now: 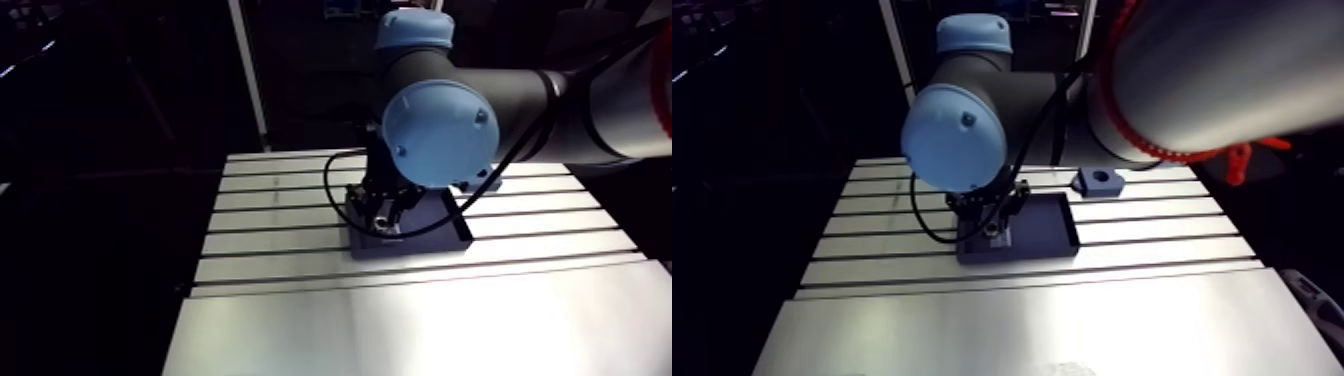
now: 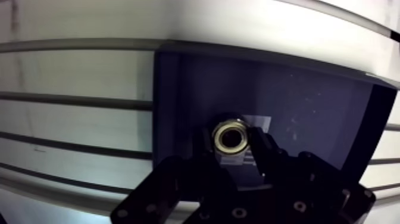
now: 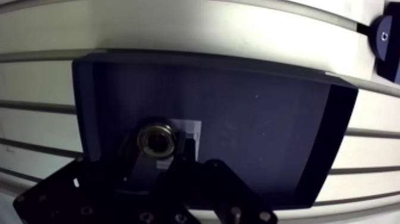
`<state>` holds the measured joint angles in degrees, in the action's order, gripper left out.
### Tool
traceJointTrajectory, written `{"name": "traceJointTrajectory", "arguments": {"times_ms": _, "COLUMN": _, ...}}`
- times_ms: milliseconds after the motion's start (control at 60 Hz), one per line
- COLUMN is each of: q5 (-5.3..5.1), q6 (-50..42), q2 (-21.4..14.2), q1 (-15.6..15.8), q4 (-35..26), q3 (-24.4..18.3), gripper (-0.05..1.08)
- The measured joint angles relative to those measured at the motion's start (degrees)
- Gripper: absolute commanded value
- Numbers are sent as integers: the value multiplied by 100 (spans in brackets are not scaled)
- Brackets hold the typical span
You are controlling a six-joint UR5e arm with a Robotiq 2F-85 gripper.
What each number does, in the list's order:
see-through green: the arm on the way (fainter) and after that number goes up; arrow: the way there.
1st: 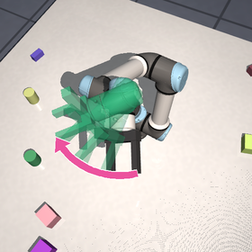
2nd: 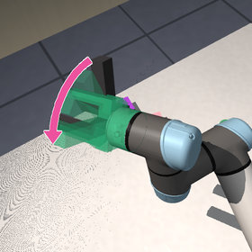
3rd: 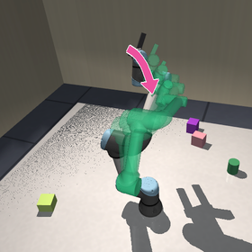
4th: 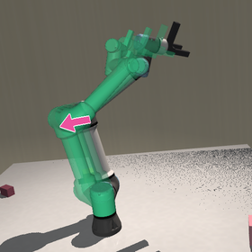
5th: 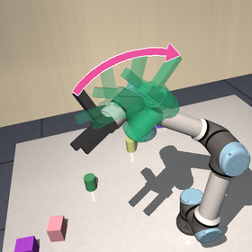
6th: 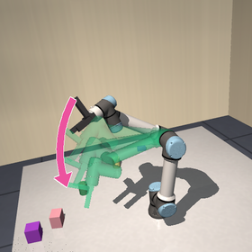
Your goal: Pick up the bearing and press it into the housing until flush.
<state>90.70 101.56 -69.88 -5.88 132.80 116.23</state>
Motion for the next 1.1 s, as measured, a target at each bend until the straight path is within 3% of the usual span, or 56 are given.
{"name": "traceJointTrajectory", "arguments": {"times_ms": 233, "q5": 10, "q6": 0, "q2": -101, "q1": -1, "q4": -94, "q3": -40, "gripper": 60}}
{"name": "traceJointTrajectory", "arguments": {"times_ms": 483, "q5": 33, "q6": 36, "q2": -443, "q1": -111, "q4": -554, "q3": -209, "gripper": 60}}
{"name": "traceJointTrajectory", "arguments": {"times_ms": 783, "q5": 38, "q6": 345, "q2": -727, "q1": -493, "q4": -1145, "q3": -616, "gripper": 61}}
{"name": "traceJointTrajectory", "arguments": {"times_ms": 1100, "q5": 40, "q6": 603, "q2": -643, "q1": -928, "q4": -1492, "q3": -1171, "gripper": 61}}
